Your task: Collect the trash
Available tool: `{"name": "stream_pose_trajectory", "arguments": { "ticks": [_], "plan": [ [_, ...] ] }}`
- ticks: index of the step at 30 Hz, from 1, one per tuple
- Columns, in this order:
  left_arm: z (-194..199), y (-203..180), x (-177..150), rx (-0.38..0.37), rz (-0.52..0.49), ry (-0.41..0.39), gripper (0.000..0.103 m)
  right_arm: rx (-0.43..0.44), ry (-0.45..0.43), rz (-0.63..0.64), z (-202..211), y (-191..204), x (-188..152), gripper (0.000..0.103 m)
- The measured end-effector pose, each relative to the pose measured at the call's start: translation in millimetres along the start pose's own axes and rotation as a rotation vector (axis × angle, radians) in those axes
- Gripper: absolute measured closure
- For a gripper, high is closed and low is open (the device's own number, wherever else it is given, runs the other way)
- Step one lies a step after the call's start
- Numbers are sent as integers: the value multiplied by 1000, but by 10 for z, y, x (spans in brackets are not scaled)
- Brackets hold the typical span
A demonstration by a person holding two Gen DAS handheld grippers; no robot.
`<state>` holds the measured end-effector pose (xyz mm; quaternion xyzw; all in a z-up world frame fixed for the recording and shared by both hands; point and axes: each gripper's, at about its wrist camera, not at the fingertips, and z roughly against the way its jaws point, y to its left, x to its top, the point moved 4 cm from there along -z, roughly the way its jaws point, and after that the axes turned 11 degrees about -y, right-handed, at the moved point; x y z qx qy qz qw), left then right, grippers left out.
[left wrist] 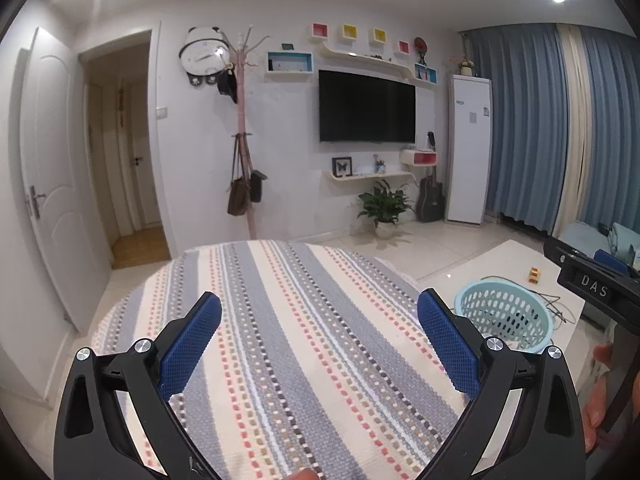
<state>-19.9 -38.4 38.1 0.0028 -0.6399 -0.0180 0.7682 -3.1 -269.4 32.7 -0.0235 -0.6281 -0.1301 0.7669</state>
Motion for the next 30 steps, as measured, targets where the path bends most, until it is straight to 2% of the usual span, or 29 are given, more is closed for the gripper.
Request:
{"name": "stream_pose_trajectory", "arguments": {
  "ticks": [8,16,21,25,30],
  "plan": [
    [-291,-141,-167,-49,15,51,8,-31,20,21,-192,-82,-123,13],
    [-592,-204,-267,-53,-4,100,8,-42,60,13,-513,-135,-231,13],
    [-649,-301,-291,-21,-30,83,8,-55,72,16,-606,-194,-307,13],
    [-701,-365,-382,-87,-1,142,8,-75,71,27,-611,-254,-355,13],
    [-625,-351,-425,-96,8,128,8,-82,63,26,-555,-288,-359,13]
  ]
}}
